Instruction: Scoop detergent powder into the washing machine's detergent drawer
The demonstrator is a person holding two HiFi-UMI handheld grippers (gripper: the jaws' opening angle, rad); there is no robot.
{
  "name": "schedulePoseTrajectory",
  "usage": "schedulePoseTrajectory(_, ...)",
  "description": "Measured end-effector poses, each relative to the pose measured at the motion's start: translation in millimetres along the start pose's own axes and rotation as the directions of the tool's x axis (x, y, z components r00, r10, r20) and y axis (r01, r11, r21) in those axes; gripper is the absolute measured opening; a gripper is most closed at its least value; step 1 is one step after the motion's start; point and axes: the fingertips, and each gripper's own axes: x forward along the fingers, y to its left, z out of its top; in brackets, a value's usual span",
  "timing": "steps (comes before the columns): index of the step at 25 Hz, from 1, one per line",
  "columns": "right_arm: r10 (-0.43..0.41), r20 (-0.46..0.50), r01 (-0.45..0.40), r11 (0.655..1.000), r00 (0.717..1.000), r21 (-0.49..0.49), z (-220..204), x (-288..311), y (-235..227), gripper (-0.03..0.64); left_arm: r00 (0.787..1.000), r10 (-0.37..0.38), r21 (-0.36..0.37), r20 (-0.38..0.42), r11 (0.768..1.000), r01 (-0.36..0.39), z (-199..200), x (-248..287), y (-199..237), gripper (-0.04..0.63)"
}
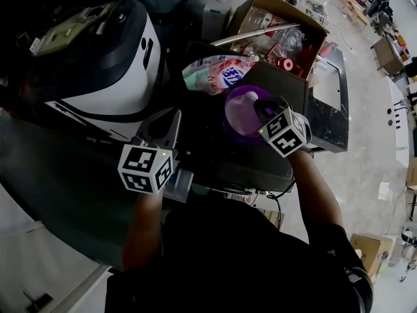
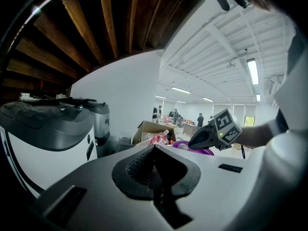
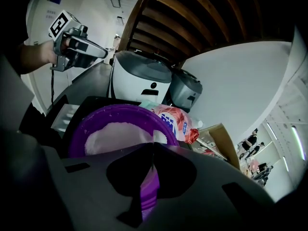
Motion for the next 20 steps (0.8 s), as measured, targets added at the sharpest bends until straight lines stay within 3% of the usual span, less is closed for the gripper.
schedulePoseTrajectory(20,0.017,-0.114,-0.034,0.988,0.993,-0.147,-3.0,21.8,8.7,0.023,1.000,0.019,-0.025,-0.006,1.000,-0.019,-5.0,-2.0,6.4,0.009)
